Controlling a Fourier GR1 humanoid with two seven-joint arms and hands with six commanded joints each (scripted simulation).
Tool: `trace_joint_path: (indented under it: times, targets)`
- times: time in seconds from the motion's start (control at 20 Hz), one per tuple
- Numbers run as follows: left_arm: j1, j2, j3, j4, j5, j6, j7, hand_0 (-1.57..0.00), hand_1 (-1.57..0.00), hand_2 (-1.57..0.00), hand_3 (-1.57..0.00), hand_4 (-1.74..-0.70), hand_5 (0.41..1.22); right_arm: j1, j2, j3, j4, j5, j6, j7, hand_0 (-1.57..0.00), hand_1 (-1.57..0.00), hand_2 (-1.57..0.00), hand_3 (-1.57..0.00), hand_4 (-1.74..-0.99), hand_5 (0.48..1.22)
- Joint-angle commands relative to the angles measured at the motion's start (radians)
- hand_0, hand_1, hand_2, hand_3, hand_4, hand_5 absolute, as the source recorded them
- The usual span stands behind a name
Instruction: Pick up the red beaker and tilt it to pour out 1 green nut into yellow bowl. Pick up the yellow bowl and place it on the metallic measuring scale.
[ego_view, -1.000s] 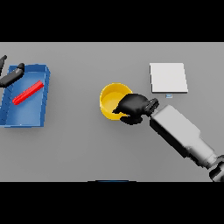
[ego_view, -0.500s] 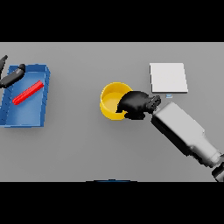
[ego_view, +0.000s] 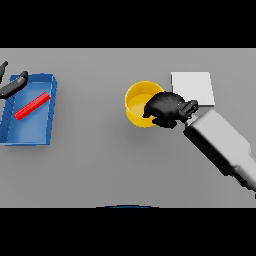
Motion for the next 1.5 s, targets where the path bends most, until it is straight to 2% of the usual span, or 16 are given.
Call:
trace_joint_path:
  times: [0.0,0.1,0.15,0.2,0.25,0.4,0.6,0.75,0.9,1.1,1.25,1.3,1.45]
  targets:
    - [-0.002,-0.006,0.000,-0.002,0.007,-0.003,-0.003,0.00,0.00,0.00,0.00,-0.80,0.702,0.008,-0.014,-0.003,-0.012,-0.002,-0.001,-0.005,-1.57,-1.57,-1.49,-1.18,-1.739,1.219]
    - [0.000,-0.001,0.002,-0.010,0.009,-0.005,0.010,0.00,0.00,0.00,0.00,-0.80,0.704,0.002,-0.036,-0.032,-0.005,-0.011,-0.016,-0.007,-1.52,-1.57,-1.52,-1.18,-1.740,1.219]
    - [0.004,-0.004,0.001,-0.020,0.009,-0.003,0.016,0.00,0.00,0.00,0.00,-0.81,0.703,0.001,-0.050,-0.041,-0.010,-0.013,-0.008,0.011,-1.53,-1.57,-1.52,-1.18,-1.740,1.220]
    - [0.000,-0.008,0.002,-0.016,0.012,-0.003,0.027,0.00,0.00,0.00,0.00,-0.81,0.710,-0.001,-0.069,-0.052,-0.006,-0.015,-0.011,0.003,-1.54,-1.57,-1.49,-1.19,-1.740,1.220]
    - [0.005,-0.014,0.002,-0.023,0.017,-0.002,0.040,0.00,0.00,0.00,0.00,-0.82,0.717,-0.008,-0.073,-0.064,0.006,-0.011,-0.034,0.010,-1.54,-1.57,-1.49,-1.18,-1.740,1.220]
    - [0.005,-0.015,0.004,-0.028,0.019,-0.001,0.053,0.00,0.00,0.00,0.00,-0.83,0.733,-0.032,-0.104,-0.103,0.052,-0.015,-0.094,-0.016,-1.56,-1.57,-1.53,-1.16,-1.741,1.221]
    - [0.014,-0.017,0.009,-0.056,0.029,-0.002,0.080,0.00,0.00,0.00,0.00,-0.85,0.746,-0.076,-0.128,-0.134,0.197,0.003,-0.176,-0.033,-1.57,-1.57,-1.55,-1.15,-1.741,1.221]
    - [0.018,-0.018,0.006,-0.074,0.026,0.002,0.119,0.00,0.00,0.00,0.00,-0.85,0.760,-0.094,-0.122,-0.144,0.290,0.010,-0.224,-0.044,-1.57,-1.57,-1.55,-1.15,-1.741,1.221]
    - [0.031,-0.012,0.012,-0.088,0.035,-0.004,0.118,0.00,0.00,0.00,0.00,-0.86,0.768,-0.128,-0.112,-0.160,0.414,0.018,-0.270,-0.051,-1.57,-1.57,-1.53,-1.16,-1.741,1.221]
    - [0.026,-0.020,0.005,-0.092,0.030,0.002,0.137,0.00,0.00,0.00,0.00,-0.86,0.789,-0.141,-0.100,-0.167,0.535,0.020,-0.320,-0.100,-1.57,-1.57,-1.45,-1.24,-1.741,1.221]
    - [0.020,-0.016,-0.001,-0.071,0.018,-0.001,0.124,0.00,0.00,0.00,0.00,-0.86,0.804,-0.134,-0.080,-0.174,0.589,0.015,-0.350,-0.107,-1.57,-1.57,-1.40,-1.34,-1.741,1.221]
    - [0.010,-0.016,0.003,-0.070,0.022,-0.002,0.132,0.00,0.00,0.00,0.00,-0.86,0.807,-0.142,-0.070,-0.175,0.606,0.014,-0.349,-0.091,-1.57,-1.57,-1.39,-1.36,-1.741,1.221]
    - [0.023,-0.021,-0.002,-0.077,0.014,0.008,0.131,0.00,0.00,0.00,0.00,-0.85,0.802,-0.144,-0.076,-0.174,0.636,0.014,-0.354,-0.109,-1.57,-1.57,-1.38,-1.39,-1.741,1.221]
